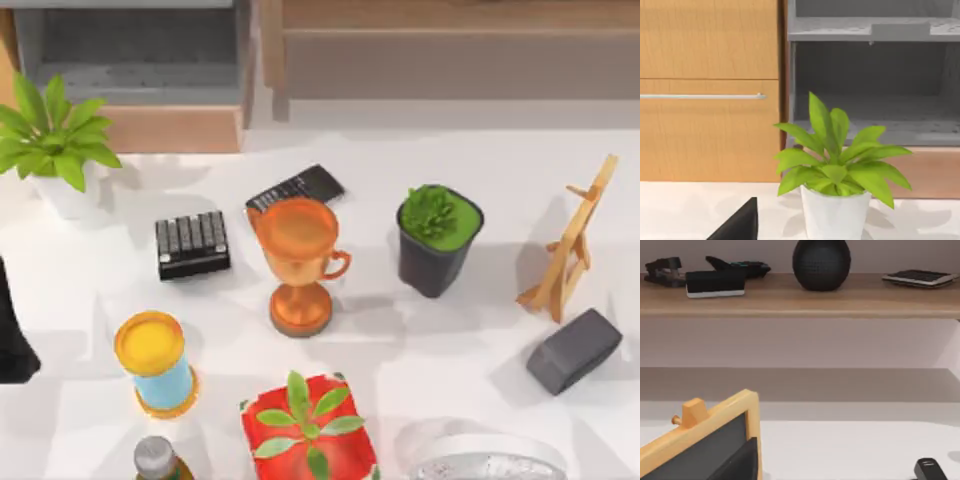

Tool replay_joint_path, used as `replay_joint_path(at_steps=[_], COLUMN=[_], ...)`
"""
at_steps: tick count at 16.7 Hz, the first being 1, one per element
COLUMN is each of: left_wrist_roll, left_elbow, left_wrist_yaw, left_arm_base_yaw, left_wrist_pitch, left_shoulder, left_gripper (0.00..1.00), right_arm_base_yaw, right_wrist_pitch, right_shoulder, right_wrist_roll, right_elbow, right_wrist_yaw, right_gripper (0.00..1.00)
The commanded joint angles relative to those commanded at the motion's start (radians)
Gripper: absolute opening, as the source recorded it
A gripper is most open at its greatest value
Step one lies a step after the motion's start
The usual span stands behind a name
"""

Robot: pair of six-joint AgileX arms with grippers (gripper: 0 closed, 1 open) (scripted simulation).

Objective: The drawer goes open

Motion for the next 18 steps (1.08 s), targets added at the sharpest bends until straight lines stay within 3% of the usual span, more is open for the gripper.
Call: replay_joint_path(at_steps=[3, 5, 14, 18], left_wrist_roll=[0.001, 0.004, 0.011, 0.015], left_elbow=[0.013, 0.059, 0.336, 0.444], left_wrist_yaw=[-0.014, -0.069, -0.518, -0.675], left_arm_base_yaw=[-0.014, -0.069, -0.522, -0.680], left_wrist_pitch=[0.012, 0.052, 0.283, 0.375], left_shoulder=[0.013, 0.069, 0.642, 0.825], left_gripper=[1.00, 1.00, 1.00, 1.00], right_arm_base_yaw=[0.000, 0.000, 0.000, 0.000], right_wrist_pitch=[0.000, 0.000, 0.000, 0.000], right_shoulder=[0.000, 0.000, 0.000, 0.000], right_wrist_roll=[0.000, 0.000, 0.000, 0.000], right_elbow=[0.000, 0.000, 0.000, 0.000], right_wrist_yaw=[0.000, 0.000, 0.000, 0.000], right_gripper=[1.00, 1.00, 1.00, 1.00])
